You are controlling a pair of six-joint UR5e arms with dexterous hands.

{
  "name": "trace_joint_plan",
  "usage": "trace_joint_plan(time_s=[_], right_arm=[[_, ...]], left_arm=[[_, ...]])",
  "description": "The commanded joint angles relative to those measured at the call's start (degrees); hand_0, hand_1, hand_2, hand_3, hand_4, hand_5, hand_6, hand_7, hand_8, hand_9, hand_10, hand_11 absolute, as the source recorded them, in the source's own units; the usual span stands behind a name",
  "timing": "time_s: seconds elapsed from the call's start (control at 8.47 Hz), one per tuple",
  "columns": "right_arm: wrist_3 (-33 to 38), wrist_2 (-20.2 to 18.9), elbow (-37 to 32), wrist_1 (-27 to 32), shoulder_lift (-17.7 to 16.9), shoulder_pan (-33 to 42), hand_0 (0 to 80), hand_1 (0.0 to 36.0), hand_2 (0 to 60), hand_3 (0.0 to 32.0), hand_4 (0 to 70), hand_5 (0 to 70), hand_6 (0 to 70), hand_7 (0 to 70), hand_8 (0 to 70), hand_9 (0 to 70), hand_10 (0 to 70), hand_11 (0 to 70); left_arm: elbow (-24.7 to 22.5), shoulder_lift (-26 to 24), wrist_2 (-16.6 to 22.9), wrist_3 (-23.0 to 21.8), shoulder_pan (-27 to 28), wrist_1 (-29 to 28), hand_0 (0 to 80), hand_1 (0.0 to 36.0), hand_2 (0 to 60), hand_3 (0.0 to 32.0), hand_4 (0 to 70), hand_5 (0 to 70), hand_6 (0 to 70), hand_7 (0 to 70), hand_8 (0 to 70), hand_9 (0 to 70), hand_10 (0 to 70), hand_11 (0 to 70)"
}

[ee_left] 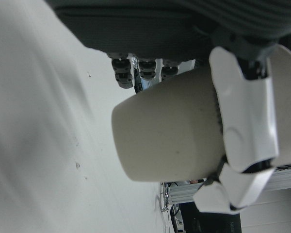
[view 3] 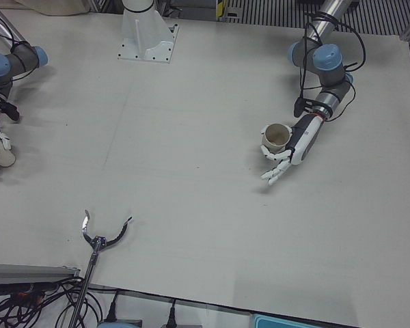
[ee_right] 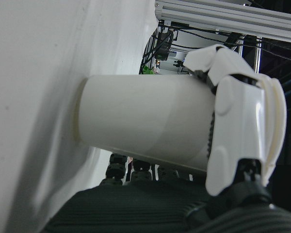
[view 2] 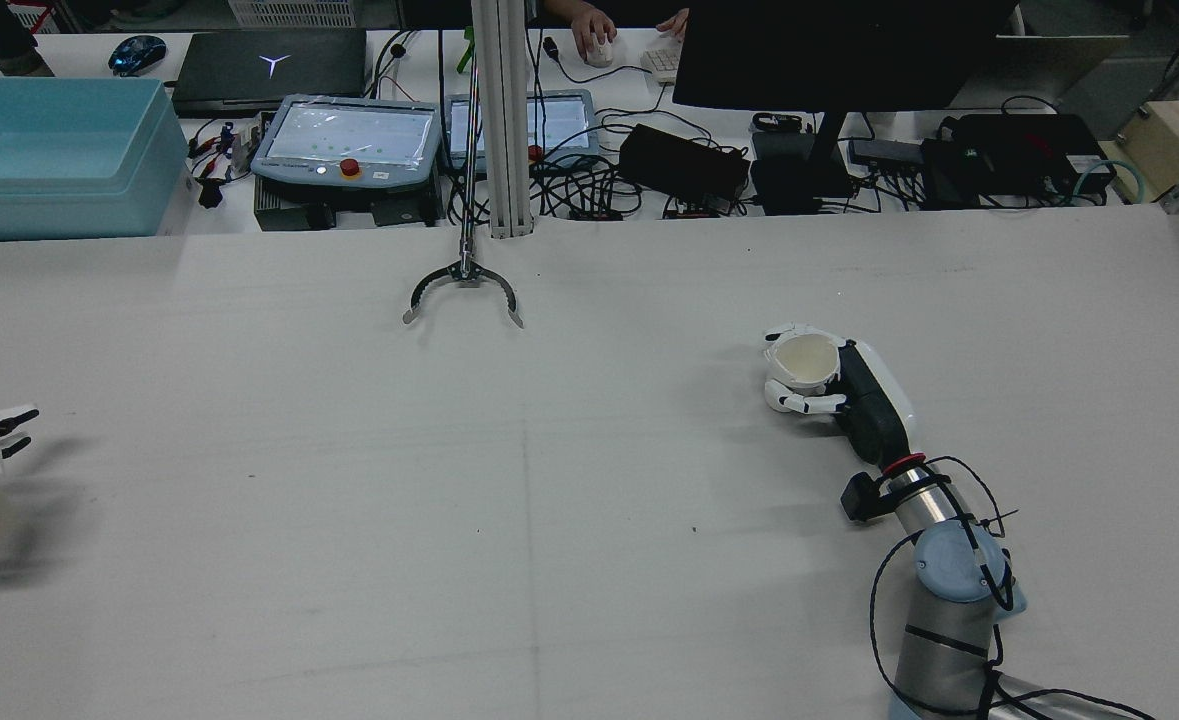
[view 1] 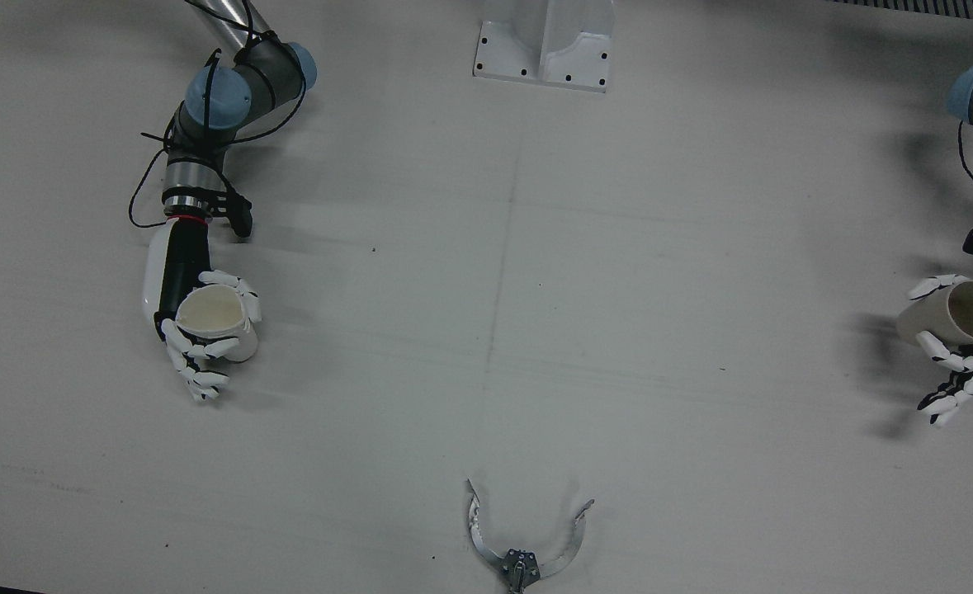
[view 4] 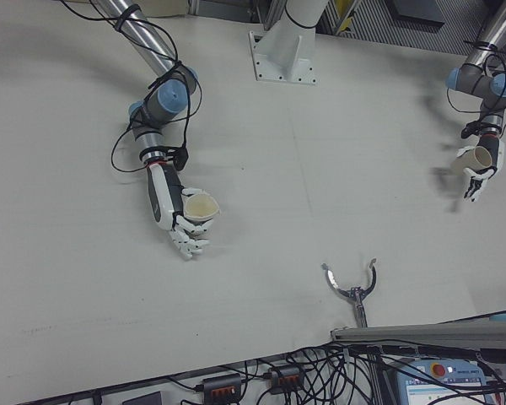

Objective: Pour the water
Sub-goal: 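Lift the white cup with the right hand and the beige cup with the left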

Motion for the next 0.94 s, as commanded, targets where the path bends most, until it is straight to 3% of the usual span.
trace_joint_plan(time_s=[0.0, 0.35, 0.47, 0.59, 0.71, 0.83], right_arm=[[0.3, 0.0, 2.1, -0.1, -0.4, 0.0, 59.1, 26.7, 32.5, 0.0, 30.4, 42.9, 28.6, 39.8, 19.0, 28.2, 9.6, 16.1], [0.0, -1.1, 9.5, -2.3, -1.3, 2.6, 61.1, 27.5, 29.6, 0.0, 26.9, 44.8, 30.6, 42.7, 19.2, 28.5, 8.7, 15.1], [0.0, -1.2, 11.3, -3.0, -2.5, 2.8, 60.9, 34.0, 56.0, 0.0, 25.6, 56.2, 33.5, 44.6, 21.2, 30.7, 9.5, 16.5], [0.0, -1.3, 13.1, -3.3, -3.9, 3.3, 55.3, 36.0, 60.0, 0.0, 20.8, 63.9, 37.0, 50.7, 23.1, 33.6, 9.6, 16.9], [0.0, -1.3, 14.3, -3.3, -5.3, 4.0, 53.8, 36.0, 60.0, 0.0, 19.5, 66.9, 38.8, 52.7, 24.2, 35.0, 10.4, 18.2], [0.1, -1.6, 14.8, -3.3, -6.1, 4.7, 53.1, 36.0, 60.0, 0.0, 23.7, 70.0, 41.2, 54.3, 25.0, 35.7, 11.0, 19.2]], left_arm=[[-0.5, 0.0, 0.0, -0.5, -0.1, 0.1, 51.8, 30.4, 60.0, 0.0, 69.0, 70.0, 10.9, 15.9, 5.1, 8.9, 7.5, 12.2], [-6.1, -0.6, 0.6, -0.4, 0.0, 3.1, 52.5, 29.9, 60.0, 0.0, 70.0, 70.0, 11.3, 16.3, 5.0, 8.8, 7.4, 12.2], [-8.6, -1.2, 0.9, -0.2, 0.7, 5.0, 53.1, 30.1, 60.0, 0.0, 70.0, 70.0, 11.9, 17.0, 5.1, 8.9, 7.4, 12.2], [-11.1, -3.1, 2.0, -0.1, 0.8, 8.0, 53.0, 30.3, 60.0, 0.0, 70.0, 70.0, 12.2, 16.9, 5.1, 8.7, 7.5, 12.3], [-12.1, -6.4, 3.4, -0.1, 0.8, 11.0, 53.0, 30.8, 60.0, 0.0, 70.0, 70.0, 12.5, 17.2, 5.1, 8.7, 7.5, 12.3], [-12.9, -9.8, 4.3, 0.0, 0.9, 13.9, 53.1, 31.0, 60.0, 0.0, 70.0, 70.0, 12.8, 17.4, 5.2, 8.8, 7.5, 12.4]])
